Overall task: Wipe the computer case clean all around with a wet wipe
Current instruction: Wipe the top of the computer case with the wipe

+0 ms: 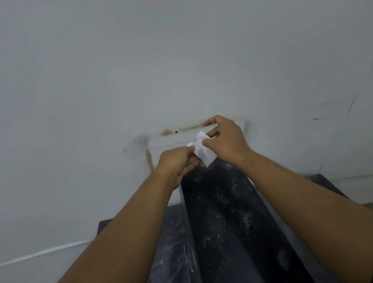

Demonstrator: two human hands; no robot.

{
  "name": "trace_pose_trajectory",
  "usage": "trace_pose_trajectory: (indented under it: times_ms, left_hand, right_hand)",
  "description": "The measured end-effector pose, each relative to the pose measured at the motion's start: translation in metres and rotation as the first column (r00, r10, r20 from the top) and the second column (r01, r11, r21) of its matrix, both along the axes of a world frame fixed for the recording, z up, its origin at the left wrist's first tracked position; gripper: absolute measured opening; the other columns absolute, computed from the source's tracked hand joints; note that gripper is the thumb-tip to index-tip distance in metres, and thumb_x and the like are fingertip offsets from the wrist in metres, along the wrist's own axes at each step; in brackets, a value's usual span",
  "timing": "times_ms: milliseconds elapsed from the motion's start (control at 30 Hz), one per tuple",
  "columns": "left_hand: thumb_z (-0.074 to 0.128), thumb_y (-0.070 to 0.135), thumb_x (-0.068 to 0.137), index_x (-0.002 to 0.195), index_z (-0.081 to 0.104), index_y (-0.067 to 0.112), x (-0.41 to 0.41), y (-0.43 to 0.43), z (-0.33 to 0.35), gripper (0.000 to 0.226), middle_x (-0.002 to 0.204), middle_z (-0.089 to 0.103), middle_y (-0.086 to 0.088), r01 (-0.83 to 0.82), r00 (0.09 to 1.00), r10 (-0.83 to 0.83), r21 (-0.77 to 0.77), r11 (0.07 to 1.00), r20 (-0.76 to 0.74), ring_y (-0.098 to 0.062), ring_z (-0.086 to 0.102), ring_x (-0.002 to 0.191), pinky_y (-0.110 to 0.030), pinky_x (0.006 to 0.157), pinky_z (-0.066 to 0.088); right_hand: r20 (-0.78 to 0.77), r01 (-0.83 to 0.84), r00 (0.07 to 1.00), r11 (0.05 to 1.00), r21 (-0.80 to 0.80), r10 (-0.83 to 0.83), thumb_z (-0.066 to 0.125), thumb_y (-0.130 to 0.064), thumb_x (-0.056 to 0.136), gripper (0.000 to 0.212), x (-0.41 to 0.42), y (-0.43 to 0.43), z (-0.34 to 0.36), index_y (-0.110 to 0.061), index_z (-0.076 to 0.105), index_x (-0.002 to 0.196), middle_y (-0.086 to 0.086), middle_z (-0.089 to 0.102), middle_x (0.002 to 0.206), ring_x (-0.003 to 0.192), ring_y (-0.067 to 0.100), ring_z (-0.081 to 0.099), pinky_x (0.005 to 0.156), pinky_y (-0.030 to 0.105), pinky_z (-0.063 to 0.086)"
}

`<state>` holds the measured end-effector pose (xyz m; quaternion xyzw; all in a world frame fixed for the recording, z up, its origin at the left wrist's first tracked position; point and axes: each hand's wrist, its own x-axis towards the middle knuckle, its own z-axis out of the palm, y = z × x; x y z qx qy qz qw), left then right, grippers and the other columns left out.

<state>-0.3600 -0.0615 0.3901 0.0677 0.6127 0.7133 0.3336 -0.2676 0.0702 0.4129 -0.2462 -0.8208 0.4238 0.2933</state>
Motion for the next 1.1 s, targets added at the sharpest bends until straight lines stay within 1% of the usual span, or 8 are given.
trace_pose_trajectory:
  times_ms: [200,300,433,567,667,800,967,1100]
  left_hand:
    - [0.057,0.023,0.111,0.118,0.068,-0.004,0.0,0.011,0.009,0.031,0.097,0.08,-0.011,-0.042,0.997,0.036,0.093,0.995,0.064,-0.015,0.08,0.076,-0.022,0.058,0.06]
    - [0.062,0.042,0.108,0.108,0.067,0.004,-0.005,0.018,0.007,0.038,0.097,0.08,-0.009,-0.083,0.994,0.076,0.097,0.992,0.075,-0.017,0.08,0.083,-0.025,0.064,0.06]
    - [0.065,0.008,0.103,0.121,0.068,-0.006,-0.012,0.026,0.0,0.023,0.107,0.08,-0.017,-0.134,0.991,0.132,0.053,0.99,0.037,-0.025,0.08,0.094,-0.033,0.08,0.065]
    - [0.057,0.01,0.109,0.124,0.066,0.0,-0.016,0.028,0.0,0.02,0.117,0.077,-0.017,-0.098,0.994,0.092,0.119,0.988,0.05,-0.026,0.078,0.098,-0.032,0.076,0.064]
    - [0.059,0.018,0.11,0.122,0.071,0.01,-0.017,0.025,0.0,0.019,0.116,0.078,-0.009,-0.031,0.998,0.035,0.077,0.997,-0.058,-0.022,0.076,0.095,-0.029,0.077,0.061]
    - [0.065,0.031,0.106,0.118,0.076,0.022,-0.023,0.021,-0.004,0.018,0.109,0.075,-0.002,-0.073,0.961,0.039,-0.114,0.991,-0.272,-0.016,0.067,0.085,-0.029,0.075,0.057]
    - [0.06,0.038,0.108,0.116,0.07,0.023,-0.023,0.014,-0.025,0.02,0.113,0.07,0.007,-0.265,0.85,0.12,-0.219,0.939,-0.513,-0.011,0.067,0.104,-0.026,0.081,0.052]
    - [0.043,0.039,0.114,0.12,0.069,0.021,-0.014,0.014,-0.051,0.032,0.114,0.068,0.008,-0.327,0.775,0.152,-0.184,0.927,-0.614,-0.011,0.064,0.109,-0.027,0.091,0.048]
  right_hand:
    - [-0.002,-0.187,0.982,0.972,0.14,0.189,0.083,-0.028,0.09,0.037,-0.007,0.0,-0.005,-0.033,0.068,0.124,-0.013,0.079,0.09,0.081,0.001,0.071,0.072,0.014,0.055]
    - [0.054,-0.273,0.962,0.938,0.214,0.268,0.075,-0.024,0.094,0.038,-0.008,0.007,-0.007,-0.039,0.066,0.128,-0.016,0.079,0.099,0.087,0.001,0.071,0.076,0.015,0.054]
    - [-0.017,-0.26,0.963,0.941,0.218,0.27,0.068,-0.019,0.094,0.036,-0.01,0.014,-0.008,-0.036,0.068,0.126,-0.021,0.075,0.111,0.1,0.003,0.068,0.084,0.021,0.055]
    - [0.115,-0.229,0.967,0.973,0.003,0.228,0.074,-0.03,0.096,0.043,-0.017,0.031,-0.009,-0.03,0.063,0.138,-0.01,0.072,0.12,0.107,0.01,0.067,0.088,0.026,0.052]
    - [0.172,-0.299,0.929,0.939,-0.169,0.326,0.08,-0.031,0.094,0.033,-0.022,0.045,-0.007,-0.021,0.077,0.125,-0.005,0.08,0.106,0.095,0.009,0.075,0.082,0.025,0.054]
    - [0.16,-0.266,0.942,0.947,-0.182,0.296,0.081,-0.027,0.094,0.015,-0.029,0.058,-0.004,-0.02,0.084,0.107,-0.008,0.079,0.091,0.071,0.003,0.067,0.058,0.013,0.046]
    - [0.162,-0.169,0.974,0.984,0.058,0.158,0.083,-0.028,0.091,0.011,-0.044,0.076,-0.003,-0.024,0.084,0.101,-0.01,0.073,0.083,0.074,0.008,0.065,0.073,0.025,0.05]
    - [0.193,-0.163,0.97,0.985,0.057,0.149,0.078,-0.026,0.095,0.014,-0.052,0.08,-0.004,-0.018,0.086,0.087,0.0,0.079,0.087,0.081,0.017,0.07,0.075,0.031,0.051]
